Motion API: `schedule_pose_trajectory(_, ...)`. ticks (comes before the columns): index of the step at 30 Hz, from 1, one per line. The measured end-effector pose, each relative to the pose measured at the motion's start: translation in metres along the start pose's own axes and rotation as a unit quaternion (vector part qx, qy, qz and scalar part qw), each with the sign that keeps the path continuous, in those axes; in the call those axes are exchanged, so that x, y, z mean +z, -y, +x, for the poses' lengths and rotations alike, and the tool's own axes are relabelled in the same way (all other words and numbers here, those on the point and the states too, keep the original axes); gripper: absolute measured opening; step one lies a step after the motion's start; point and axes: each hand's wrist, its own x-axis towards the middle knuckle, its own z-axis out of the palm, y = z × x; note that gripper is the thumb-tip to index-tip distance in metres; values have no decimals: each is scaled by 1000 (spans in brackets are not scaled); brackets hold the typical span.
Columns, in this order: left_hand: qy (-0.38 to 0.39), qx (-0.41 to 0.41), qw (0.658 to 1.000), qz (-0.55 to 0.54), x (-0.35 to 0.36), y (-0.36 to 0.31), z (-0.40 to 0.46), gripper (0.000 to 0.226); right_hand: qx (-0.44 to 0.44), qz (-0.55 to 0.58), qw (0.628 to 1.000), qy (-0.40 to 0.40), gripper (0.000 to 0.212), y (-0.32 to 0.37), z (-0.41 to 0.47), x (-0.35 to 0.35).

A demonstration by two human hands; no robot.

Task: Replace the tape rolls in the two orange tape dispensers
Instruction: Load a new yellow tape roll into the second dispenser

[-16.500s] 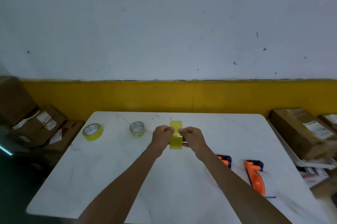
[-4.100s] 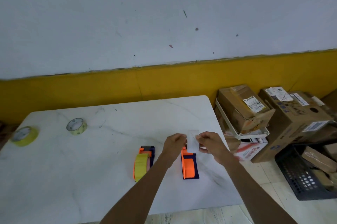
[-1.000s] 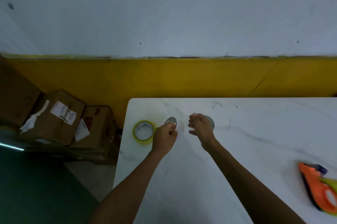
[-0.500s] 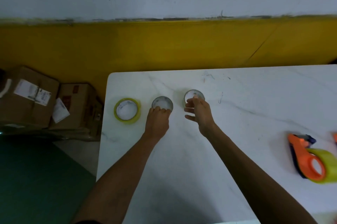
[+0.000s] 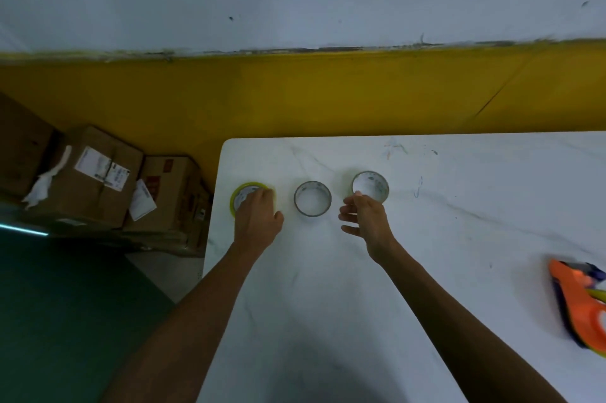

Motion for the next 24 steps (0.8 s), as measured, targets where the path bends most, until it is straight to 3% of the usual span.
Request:
schedule_pose_trajectory(2, 44, -20, 999, 17, 7, 13, -10, 40, 5, -5, 1000, 7, 35, -3, -3, 1)
schedule_pose_trajectory(6, 75, -37, 996, 26, 12, 13, -18, 9, 14, -23, 999, 19, 38, -10, -5, 2)
schedule_pose_trajectory(13, 79, -44, 996, -2, 9, 16, -16, 23, 22, -32, 999, 20, 36, -19, -12, -1)
schedule_pose_trajectory(16, 70, -98, 988, -97, 2, 14, -15, 31, 18, -32, 999, 22, 35, -18, -18, -3)
schedule_pose_trajectory(19, 52, -176, 955, -231, -21, 9, -7, 40, 11, -31, 999, 22, 29, -11, -25, -3)
schedule_pose_trajectory(24, 28, -216, 880, -423, -80, -19, -14, 16, -44, -35, 997, 47, 19, 15, -45, 15)
